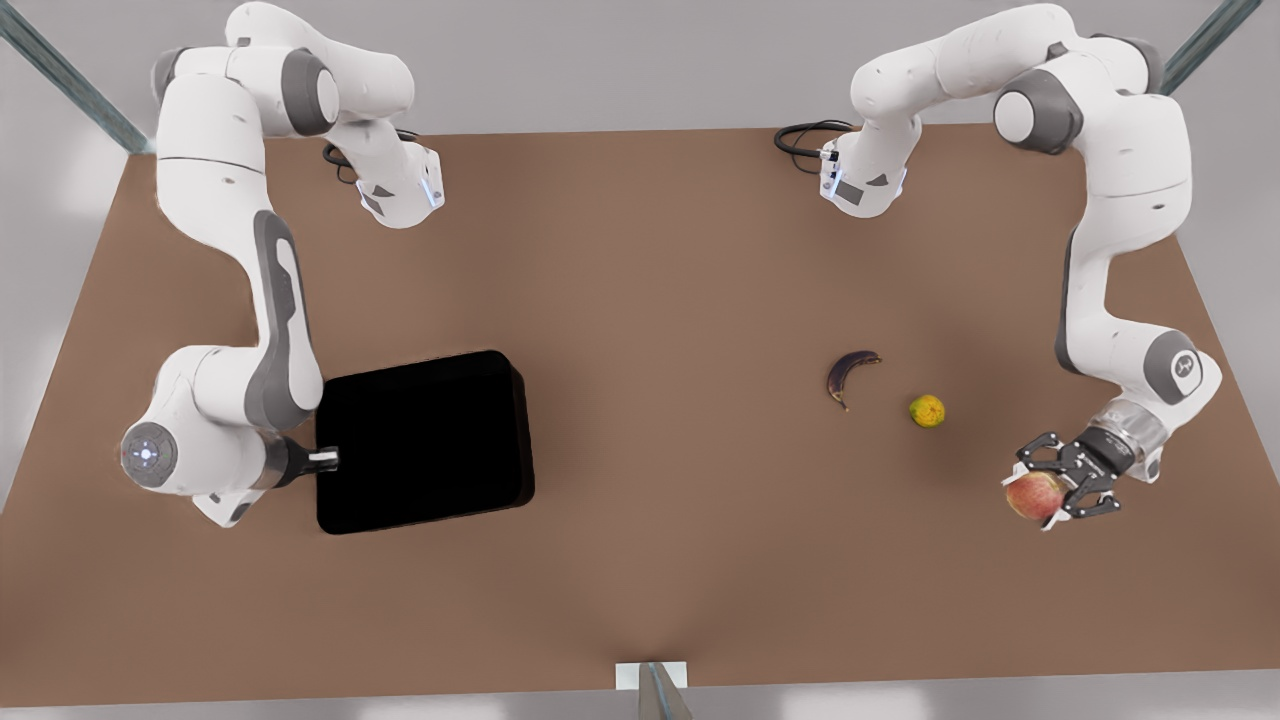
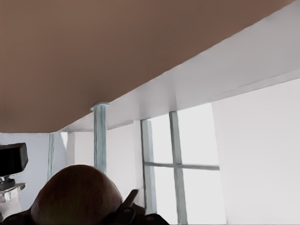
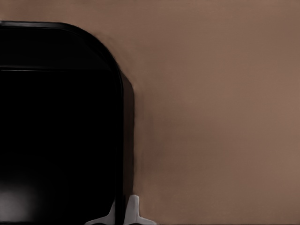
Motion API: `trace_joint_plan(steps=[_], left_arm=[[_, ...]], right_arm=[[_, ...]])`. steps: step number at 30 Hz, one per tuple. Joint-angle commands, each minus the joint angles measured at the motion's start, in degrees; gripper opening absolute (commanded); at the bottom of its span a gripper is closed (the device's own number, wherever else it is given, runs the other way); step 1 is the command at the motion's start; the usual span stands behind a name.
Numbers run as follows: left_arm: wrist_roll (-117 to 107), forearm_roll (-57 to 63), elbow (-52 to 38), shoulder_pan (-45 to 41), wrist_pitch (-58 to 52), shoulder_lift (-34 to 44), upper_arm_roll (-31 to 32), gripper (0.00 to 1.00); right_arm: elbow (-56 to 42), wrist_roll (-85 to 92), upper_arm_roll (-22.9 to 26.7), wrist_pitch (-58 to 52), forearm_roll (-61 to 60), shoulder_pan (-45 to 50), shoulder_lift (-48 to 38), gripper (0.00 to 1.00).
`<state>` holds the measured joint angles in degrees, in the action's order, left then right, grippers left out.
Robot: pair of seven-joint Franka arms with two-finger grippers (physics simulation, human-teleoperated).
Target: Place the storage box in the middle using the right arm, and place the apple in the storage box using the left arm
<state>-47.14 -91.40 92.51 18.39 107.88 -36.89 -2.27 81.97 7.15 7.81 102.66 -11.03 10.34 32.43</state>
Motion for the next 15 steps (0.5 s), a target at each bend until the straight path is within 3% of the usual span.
trace_joint_plan(steps=[1, 4, 8, 15], left_arm=[[-1.02, 40.07, -0.14, -0.11, -1.89, 0.15, -0.10, 0.21], [-1.11, 48.07, -1.02, -2.13, -2.06, 2.70, 3.50, 0.21], [-3.66, 55.72, -2.42, -3.36, -1.97, 4.28, 10.62, 0.21], [-16.84, 66.17, -3.65, -4.94, 5.14, 3.76, 26.61, 0.21]], right_arm=[[-0.23, -1.69, 0.01, 0.00, 0.05, 1.08, 0.08, 0.21], [-2.42, -10.40, -0.52, 0.79, -0.48, 8.30, 2.72, 0.21], [-11.12, -17.34, -9.13, 0.96, -0.48, 8.56, 10.10, 0.21], [-15.34, -24.20, -16.34, 3.86, -0.39, 8.74, 14.85, 0.21]])
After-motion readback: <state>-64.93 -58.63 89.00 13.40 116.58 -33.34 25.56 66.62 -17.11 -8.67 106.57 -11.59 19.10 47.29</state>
